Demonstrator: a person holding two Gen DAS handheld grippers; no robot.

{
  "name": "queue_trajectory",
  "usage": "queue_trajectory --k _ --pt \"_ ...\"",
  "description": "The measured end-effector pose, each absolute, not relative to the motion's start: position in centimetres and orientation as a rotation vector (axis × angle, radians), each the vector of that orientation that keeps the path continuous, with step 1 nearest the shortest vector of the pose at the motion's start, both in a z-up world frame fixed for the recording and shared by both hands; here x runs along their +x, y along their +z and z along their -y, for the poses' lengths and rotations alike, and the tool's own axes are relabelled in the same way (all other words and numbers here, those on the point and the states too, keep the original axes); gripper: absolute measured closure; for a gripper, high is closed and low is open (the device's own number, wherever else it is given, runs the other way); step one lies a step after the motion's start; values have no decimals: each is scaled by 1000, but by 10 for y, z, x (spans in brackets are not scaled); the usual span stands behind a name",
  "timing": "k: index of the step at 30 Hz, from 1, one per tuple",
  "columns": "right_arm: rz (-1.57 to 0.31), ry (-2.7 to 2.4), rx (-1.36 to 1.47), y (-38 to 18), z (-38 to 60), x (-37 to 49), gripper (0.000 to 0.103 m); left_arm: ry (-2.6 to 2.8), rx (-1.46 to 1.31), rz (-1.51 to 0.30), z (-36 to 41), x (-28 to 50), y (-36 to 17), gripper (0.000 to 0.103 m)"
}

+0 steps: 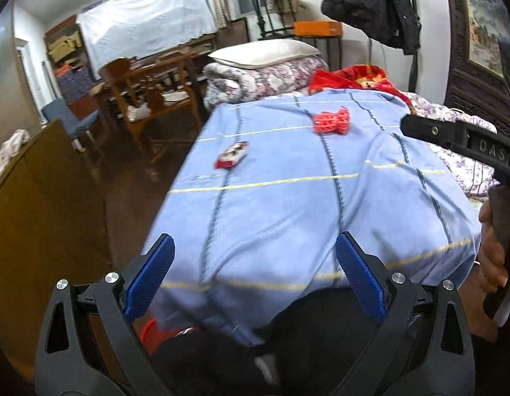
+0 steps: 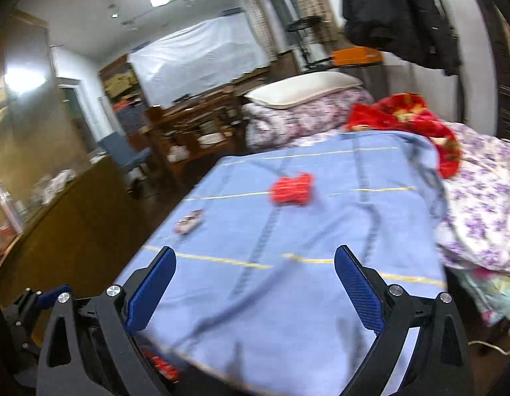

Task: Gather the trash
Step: 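Move both open tools back up over the bed, then grasp the red cartoon snack packet with the left tool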

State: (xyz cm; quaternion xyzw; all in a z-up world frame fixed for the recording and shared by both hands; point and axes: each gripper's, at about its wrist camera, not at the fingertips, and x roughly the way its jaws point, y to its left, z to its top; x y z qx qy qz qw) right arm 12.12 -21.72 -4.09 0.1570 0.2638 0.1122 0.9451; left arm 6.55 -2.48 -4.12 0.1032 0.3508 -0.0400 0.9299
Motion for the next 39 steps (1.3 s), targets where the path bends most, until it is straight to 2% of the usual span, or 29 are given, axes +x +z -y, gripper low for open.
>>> queue_trajectory --k 14,22,27,36,39 --pt "-636 102 331 -87 247 186 8 -158 134 -754 45 169 -57 9" --pt "-642 35 318 -96 242 198 8 -99 -67 -696 -6 242 -42 9" --pt "-671 31 326 -100 243 203 8 -84 -166 -662 -37 250 -56 9" --pt "-776 26 306 -108 236 219 8 -148 -178 -737 -50 271 -88 9" --pt "-783 14 306 -109 236 220 8 -161 -195 -822 -52 284 -98 9"
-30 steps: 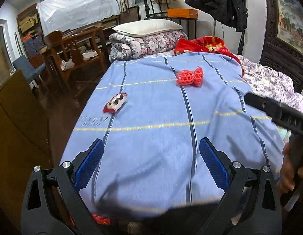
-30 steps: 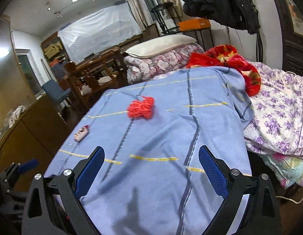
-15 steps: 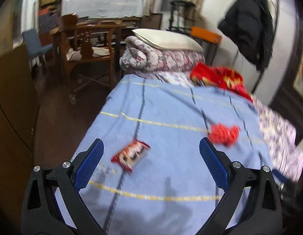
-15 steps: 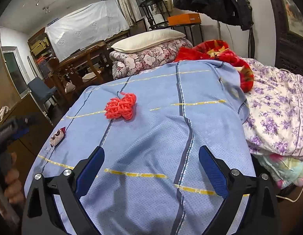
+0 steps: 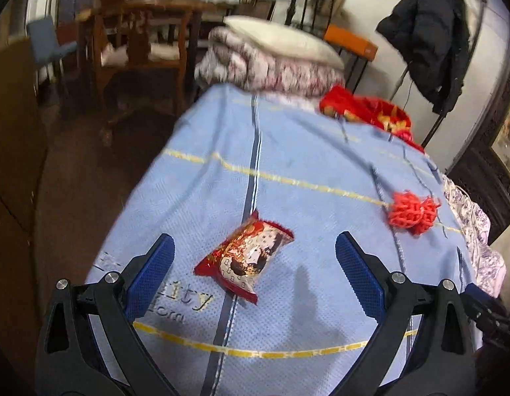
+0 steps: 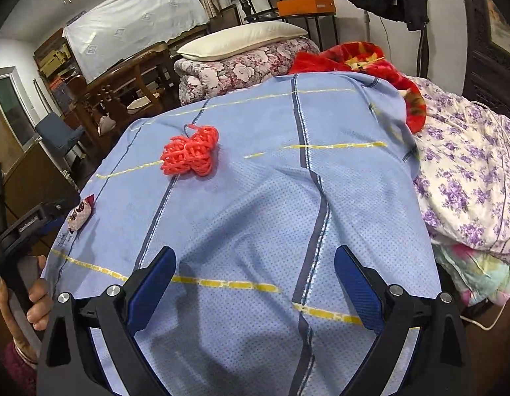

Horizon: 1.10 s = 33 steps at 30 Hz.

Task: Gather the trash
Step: 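Grasp the red cartoon snack packet with the left tool, then grasp the red mesh net bundle with the right tool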

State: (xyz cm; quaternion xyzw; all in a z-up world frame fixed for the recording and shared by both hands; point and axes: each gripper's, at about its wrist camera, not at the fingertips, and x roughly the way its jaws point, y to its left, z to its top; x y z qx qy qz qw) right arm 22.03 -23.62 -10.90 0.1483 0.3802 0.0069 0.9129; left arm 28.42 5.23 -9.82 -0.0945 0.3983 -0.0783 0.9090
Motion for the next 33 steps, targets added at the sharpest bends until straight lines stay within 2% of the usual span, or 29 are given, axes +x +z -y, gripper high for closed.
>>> queue_trajectory --k 9,12,14,16,17,18,19,33 --pt "-799 14 280 -110 232 222 8 -156 -218 -880 -57 288 -105 10" --pt "-803 12 281 -110 232 222 8 -140 -174 -870 -50 283 -104 15" --pt "-804 12 279 -110 232 223 8 -142 -152 -874 -45 283 -105 25" --pt "-804 12 279 -110 232 223 8 -150 -142 -881 -44 283 -107 46" --pt "-805 11 278 -110 232 223 8 -154 -138 -878 -42 282 -106 51" --pt "-805 11 278 -110 232 222 8 -164 -142 -870 -42 280 -105 62" --pt "-805 11 278 -110 232 223 8 -175 -150 -862 -43 278 -104 66" --pt "-819 2 259 -111 232 225 8 -180 -68 -714 -31 224 -69 66"
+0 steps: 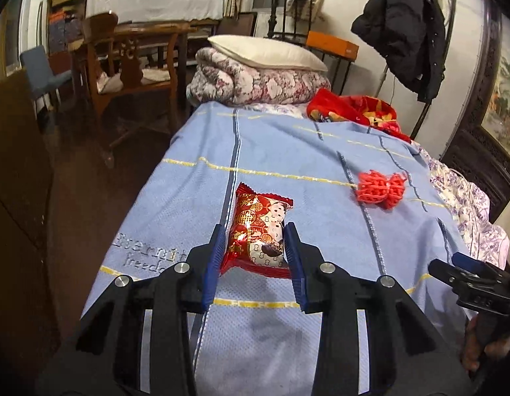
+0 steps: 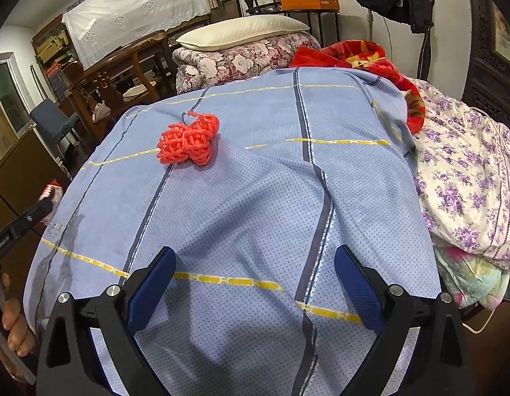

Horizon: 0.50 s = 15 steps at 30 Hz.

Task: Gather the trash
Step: 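Grasp the red mesh net bundle with the right tool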

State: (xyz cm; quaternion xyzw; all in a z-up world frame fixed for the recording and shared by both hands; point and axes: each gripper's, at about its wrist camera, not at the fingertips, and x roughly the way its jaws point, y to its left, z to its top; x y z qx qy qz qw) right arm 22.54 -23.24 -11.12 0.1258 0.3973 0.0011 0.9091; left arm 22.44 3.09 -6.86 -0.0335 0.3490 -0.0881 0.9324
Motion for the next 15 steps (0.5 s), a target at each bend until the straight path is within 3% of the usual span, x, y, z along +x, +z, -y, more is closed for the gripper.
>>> queue_trajectory --k 15 --pt "-798 -20 269 -109 234 218 8 -157 -46 -659 -38 198 -54 65"
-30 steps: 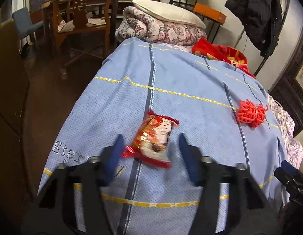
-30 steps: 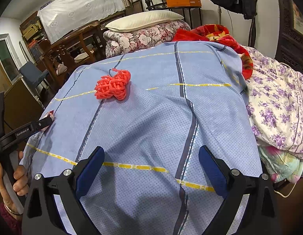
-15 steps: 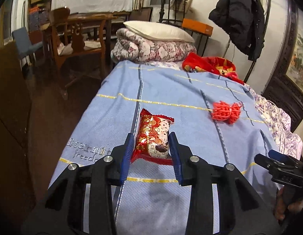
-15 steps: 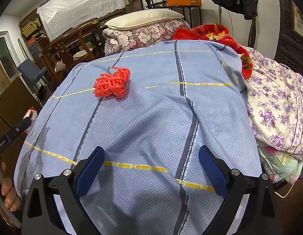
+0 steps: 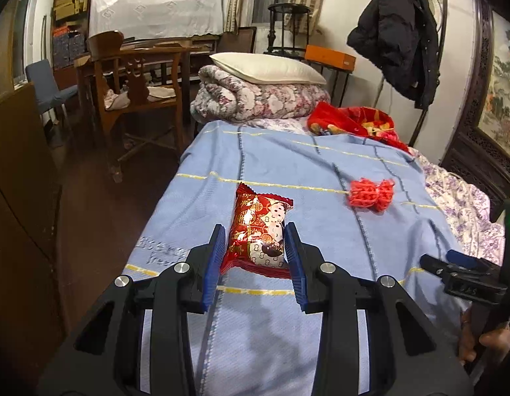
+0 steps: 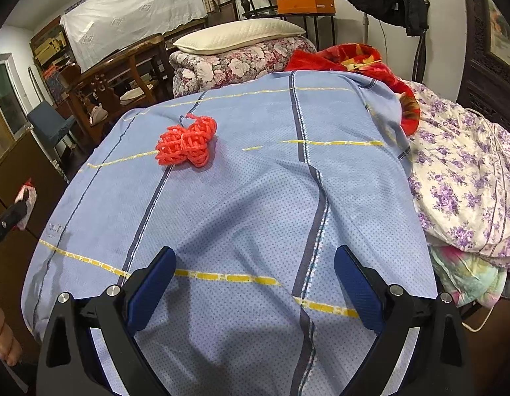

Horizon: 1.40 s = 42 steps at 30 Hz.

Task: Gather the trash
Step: 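Grasp the red mesh net bundle with the right tool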

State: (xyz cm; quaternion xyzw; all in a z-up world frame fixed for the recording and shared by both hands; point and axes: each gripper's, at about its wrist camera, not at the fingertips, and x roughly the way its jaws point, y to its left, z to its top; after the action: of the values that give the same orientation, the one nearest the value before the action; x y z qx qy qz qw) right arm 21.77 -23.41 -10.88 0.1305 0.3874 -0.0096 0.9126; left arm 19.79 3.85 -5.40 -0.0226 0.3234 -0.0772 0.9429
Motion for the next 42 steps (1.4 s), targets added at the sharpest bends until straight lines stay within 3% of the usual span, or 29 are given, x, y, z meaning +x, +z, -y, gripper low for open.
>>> queue_trajectory --k 10,19,34,36,38,42 --pt "-766 20 349 -100 230 217 8 -144 -116 -697 -58 206 -60 65" --pt "-726 63 266 -75 194 279 8 -119 -143 -722 -68 214 -67 65" --pt "-735 23 210 -88 176 343 8 -115 -132 -766 -63 234 -79 65" --pt "-735 27 197 -88 174 343 18 -116 -132 -770 -64 234 -80 65" --pt "-770 44 188 -92 172 348 50 -115 -133 -771 -64 234 -80 65" --pt "-758 51 198 -92 169 342 54 -109 -133 -768 -65 232 -80 65"
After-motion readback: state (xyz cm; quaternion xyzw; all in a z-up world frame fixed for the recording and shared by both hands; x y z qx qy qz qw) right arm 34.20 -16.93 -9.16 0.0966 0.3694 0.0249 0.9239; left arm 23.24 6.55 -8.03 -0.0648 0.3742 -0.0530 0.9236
